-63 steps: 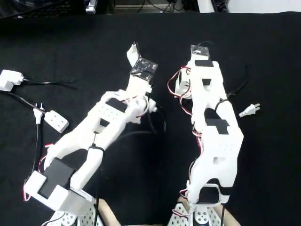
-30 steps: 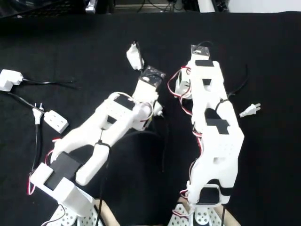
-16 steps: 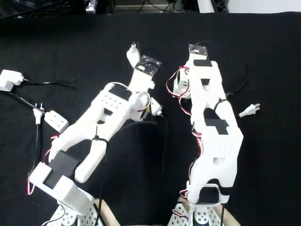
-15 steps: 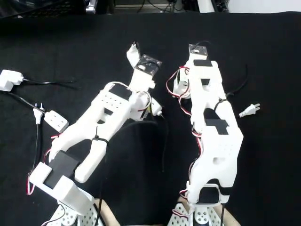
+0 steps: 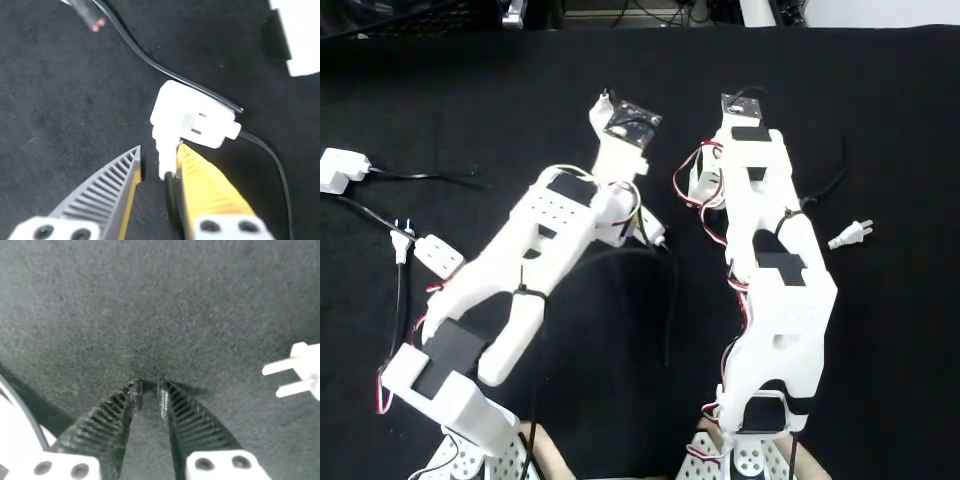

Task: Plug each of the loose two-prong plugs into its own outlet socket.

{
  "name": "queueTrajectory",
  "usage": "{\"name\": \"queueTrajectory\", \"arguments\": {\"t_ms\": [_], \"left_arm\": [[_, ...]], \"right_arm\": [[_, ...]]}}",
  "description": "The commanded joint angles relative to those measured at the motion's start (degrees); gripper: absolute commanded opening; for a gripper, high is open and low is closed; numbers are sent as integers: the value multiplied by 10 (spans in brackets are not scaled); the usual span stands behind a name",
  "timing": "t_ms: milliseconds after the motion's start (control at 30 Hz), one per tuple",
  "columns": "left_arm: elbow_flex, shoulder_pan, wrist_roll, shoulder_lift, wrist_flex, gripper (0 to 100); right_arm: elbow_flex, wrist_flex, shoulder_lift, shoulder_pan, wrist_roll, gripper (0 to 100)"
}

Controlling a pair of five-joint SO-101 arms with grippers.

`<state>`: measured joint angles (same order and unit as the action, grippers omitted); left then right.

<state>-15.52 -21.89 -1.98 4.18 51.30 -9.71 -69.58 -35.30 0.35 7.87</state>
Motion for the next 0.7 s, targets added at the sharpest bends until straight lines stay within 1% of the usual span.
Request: {"name": "queueTrajectory", "arguments": {"t_ms": [0,133,267,433,667], "left_arm": [[51,9,-5,19,-11,128],[92,8,-5,76,-7,128],[118,8,-5,105,-5,128],[127,3,-5,86,22,128],[121,-3,-5,54,22,128]], "right_arm": [[-26,5,0,4,6,99],[-26,5,0,4,6,99],[-26,5,0,4,6,99],[-28,5,0,4,6,99],[-28,5,0,1,6,99]]}}
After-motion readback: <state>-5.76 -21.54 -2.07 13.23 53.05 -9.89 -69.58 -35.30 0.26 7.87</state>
